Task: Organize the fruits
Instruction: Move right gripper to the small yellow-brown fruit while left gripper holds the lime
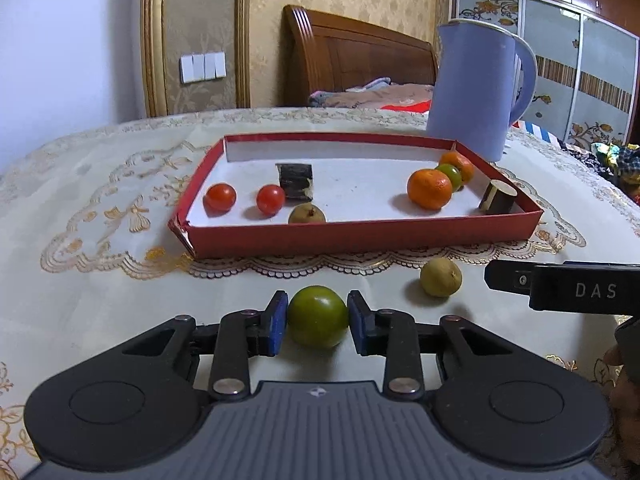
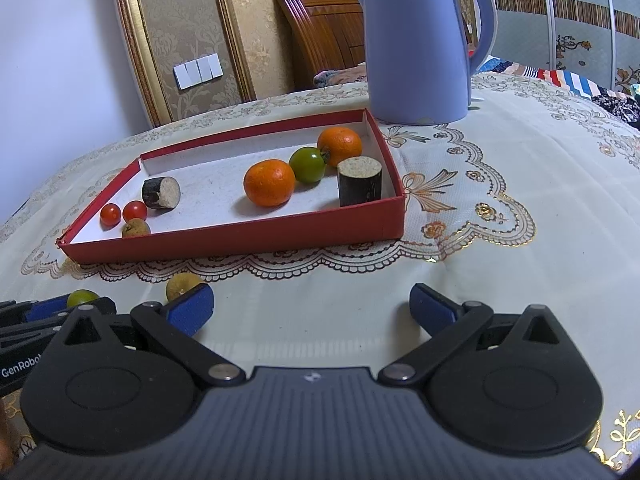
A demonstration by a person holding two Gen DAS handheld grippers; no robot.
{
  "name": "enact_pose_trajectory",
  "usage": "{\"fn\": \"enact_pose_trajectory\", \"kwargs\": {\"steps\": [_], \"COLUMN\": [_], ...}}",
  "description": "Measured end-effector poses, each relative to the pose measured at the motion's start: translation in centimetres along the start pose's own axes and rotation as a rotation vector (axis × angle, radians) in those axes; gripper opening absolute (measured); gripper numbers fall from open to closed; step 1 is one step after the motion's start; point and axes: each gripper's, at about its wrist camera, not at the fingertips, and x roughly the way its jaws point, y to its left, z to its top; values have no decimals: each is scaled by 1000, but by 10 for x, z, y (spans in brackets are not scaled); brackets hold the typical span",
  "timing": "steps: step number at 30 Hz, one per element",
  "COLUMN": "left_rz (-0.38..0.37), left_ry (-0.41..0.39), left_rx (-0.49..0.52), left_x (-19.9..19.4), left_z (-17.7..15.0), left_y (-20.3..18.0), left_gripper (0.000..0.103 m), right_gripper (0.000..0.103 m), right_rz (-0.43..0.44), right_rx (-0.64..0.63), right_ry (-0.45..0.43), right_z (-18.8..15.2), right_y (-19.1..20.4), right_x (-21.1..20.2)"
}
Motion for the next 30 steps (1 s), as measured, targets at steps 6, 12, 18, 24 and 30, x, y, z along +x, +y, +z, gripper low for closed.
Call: {"fn": "enact_pose_trajectory", "kwargs": {"steps": [6, 12, 18, 24, 30], "left_rz": [55, 94, 88, 74, 75], "left_ry": [-22, 1, 4, 24, 24], "left_rx": [-45, -94, -94, -97, -96], "left_x": [-1, 6, 7, 9, 9], "left_z": [3, 6, 5, 5, 5], "left_y": [10, 21, 22, 21, 21], "left_gripper": [32, 32, 32, 31, 31], "right_gripper": [103, 103, 103, 103, 89], "right_rz": [0, 6, 6, -14, 11], "right_rx": [-1, -25, -98, -180, -196], "right_ry": [-1, -24, -23, -38, 7], "right_z": [0, 0, 1, 2, 8], "right_y": [0, 4, 17, 40, 54], "right_x": [0, -5, -5, -3, 13]}}
